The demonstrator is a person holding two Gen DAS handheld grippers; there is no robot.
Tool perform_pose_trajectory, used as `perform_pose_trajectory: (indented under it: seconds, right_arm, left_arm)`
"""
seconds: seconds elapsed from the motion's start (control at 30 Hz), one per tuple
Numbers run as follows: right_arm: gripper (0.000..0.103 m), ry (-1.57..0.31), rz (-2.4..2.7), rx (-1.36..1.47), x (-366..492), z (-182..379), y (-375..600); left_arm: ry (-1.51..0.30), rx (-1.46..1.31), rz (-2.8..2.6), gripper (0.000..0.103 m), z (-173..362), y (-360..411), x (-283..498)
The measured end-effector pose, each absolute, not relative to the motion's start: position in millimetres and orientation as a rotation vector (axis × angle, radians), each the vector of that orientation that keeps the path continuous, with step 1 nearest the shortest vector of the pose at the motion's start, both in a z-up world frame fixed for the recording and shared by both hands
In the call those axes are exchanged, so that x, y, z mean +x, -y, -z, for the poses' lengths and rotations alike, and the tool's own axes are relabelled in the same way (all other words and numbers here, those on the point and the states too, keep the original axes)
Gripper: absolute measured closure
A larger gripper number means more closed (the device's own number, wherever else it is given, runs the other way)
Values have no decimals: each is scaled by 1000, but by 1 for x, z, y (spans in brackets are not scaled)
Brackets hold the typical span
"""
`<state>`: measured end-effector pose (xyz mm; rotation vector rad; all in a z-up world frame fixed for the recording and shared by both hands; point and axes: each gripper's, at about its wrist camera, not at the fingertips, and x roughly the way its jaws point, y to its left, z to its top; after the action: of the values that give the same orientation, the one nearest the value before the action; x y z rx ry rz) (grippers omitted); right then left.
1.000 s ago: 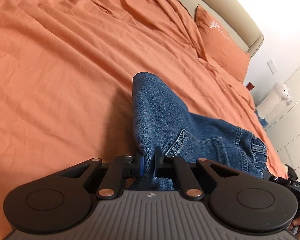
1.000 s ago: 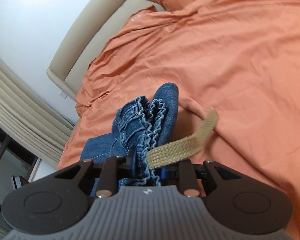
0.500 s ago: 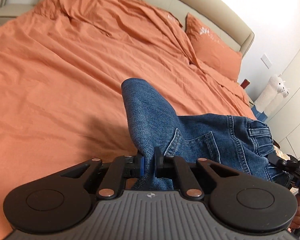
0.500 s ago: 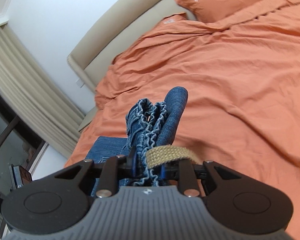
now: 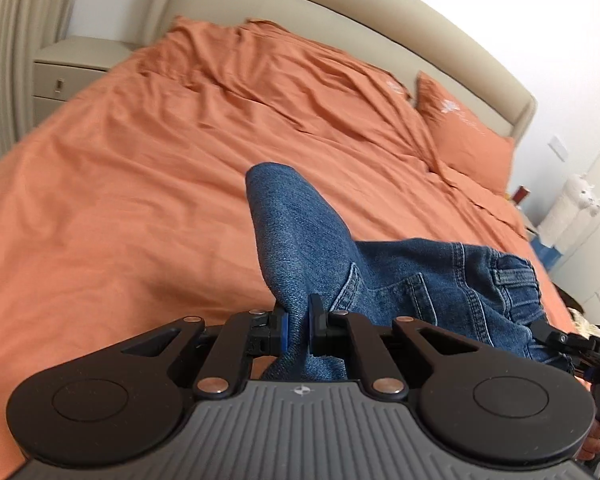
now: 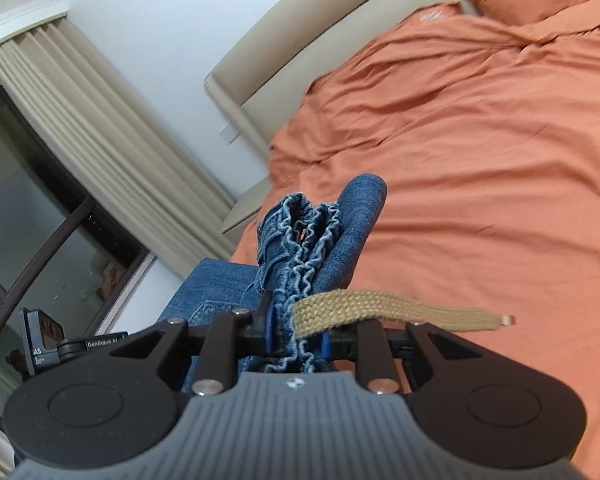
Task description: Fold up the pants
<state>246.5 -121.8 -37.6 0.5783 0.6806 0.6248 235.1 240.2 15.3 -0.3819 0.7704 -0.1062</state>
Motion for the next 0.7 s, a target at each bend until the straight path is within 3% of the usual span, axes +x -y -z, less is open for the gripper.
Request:
perform_pose_trajectory:
  seconds: [0.33, 0.7]
  right_arm:
    - [86, -767, -657, 594, 284, 87, 42]
    - [86, -886, -629, 567, 313, 167, 26]
  left_arm:
    - [-815, -377, 32, 94, 25, -308, 252]
    - [-864, -400, 21, 94, 104, -343, 270]
